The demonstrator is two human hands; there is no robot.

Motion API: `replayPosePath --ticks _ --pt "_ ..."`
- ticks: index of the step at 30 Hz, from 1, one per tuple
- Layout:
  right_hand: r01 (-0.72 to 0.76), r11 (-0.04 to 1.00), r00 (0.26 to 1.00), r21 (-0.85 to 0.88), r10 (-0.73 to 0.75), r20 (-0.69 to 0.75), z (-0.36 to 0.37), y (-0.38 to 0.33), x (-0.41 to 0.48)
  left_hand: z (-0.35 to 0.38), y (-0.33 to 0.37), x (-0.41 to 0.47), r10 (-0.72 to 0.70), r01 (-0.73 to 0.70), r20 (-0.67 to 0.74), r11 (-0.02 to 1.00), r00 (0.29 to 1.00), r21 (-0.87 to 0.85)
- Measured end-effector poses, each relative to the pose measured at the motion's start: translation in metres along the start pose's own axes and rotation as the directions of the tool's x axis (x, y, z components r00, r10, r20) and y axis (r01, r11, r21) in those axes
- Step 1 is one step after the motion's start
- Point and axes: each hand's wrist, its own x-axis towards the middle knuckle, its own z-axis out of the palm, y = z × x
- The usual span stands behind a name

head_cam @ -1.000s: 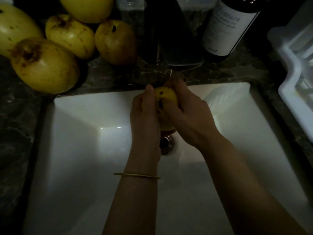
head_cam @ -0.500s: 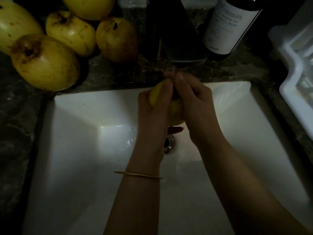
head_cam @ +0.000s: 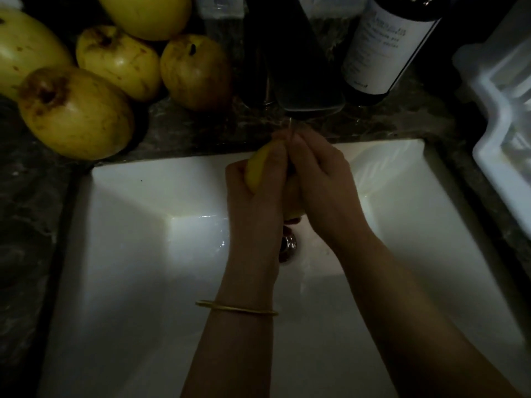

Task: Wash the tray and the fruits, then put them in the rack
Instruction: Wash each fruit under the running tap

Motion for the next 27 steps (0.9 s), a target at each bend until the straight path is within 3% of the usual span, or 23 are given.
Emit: replayPosePath --ticks 2,5,10,16,20,24,27 --pt "-0.125 0.987 0.991 0.1 0.119 0.066 -0.007 0.0 0.002 0.0 0.001 -0.001 0.013 -0.013 0.021 0.999 1.0 0.033" --pt "-0.212 0.957 0.971 0.2 0.182 0.158 -0.012 0.0 0.001 -0.001 -0.001 0.003 -0.025 0.025 0.008 0.999 1.0 0.02" --pt "-0.364 0.857 0.919 0.364 0.268 0.29 -0.014 0.001 0.003 -0.005 0.0 0.003 -0.26 0.269 0.071 0.909 0.963 -0.317" --pt "-0.22 0.922 0.97 0.319 0.172 0.172 -0.01 0.0 0.003 -0.008 0.002 0.003 -0.321 0.373 0.193 0.84 0.927 -0.394" --pt "-0.164 0.954 0.986 0.25 0.16 0.038 -0.006 -0.004 0.003 -0.007 0.003 0.004 -0.345 0.392 0.188 0.835 0.92 -0.386" --pt "-0.134 0.973 0.991 0.188 0.137 -0.005 -0.002 -0.007 0.0 -0.006 0.003 0.004 -0.376 0.414 0.175 0.816 0.91 -0.404" --pt "0.007 1.0 0.994 -0.003 -0.007 -0.11 0.0 -0.006 0.0 -0.007 0.001 0.004 -0.4 0.434 0.17 0.807 0.901 -0.401"
